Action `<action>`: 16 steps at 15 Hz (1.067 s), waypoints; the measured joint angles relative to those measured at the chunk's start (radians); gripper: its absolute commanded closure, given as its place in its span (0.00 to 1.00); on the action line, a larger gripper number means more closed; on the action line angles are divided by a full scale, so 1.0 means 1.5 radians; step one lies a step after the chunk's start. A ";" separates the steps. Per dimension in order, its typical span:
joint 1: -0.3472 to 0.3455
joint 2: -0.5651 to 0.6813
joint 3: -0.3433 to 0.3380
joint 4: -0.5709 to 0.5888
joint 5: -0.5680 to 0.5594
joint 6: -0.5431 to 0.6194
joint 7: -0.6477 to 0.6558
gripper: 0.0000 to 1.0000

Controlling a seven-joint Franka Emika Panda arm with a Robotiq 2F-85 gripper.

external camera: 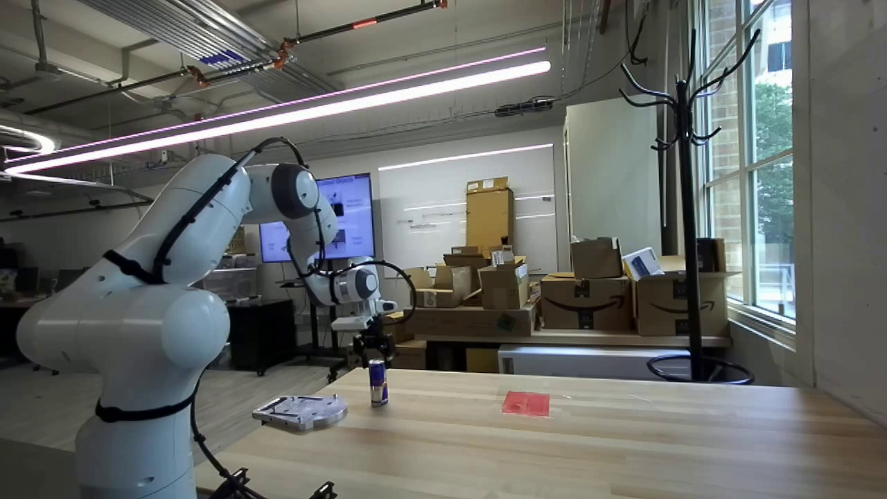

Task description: Put the red bull can on the metal object

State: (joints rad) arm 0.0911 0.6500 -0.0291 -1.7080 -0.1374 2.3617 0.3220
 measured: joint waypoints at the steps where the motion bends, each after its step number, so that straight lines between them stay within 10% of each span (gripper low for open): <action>1: 0.000 0.004 -0.001 0.006 0.000 -0.003 0.000 0.00; 9: 0.000 0.031 -0.002 0.041 0.000 -0.016 -0.011 0.66; 16: 0.000 0.033 -0.002 0.045 0.001 -0.017 -0.019 0.66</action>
State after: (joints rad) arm 0.0918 0.7000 -0.0316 -1.6399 -0.1364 2.3364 0.2927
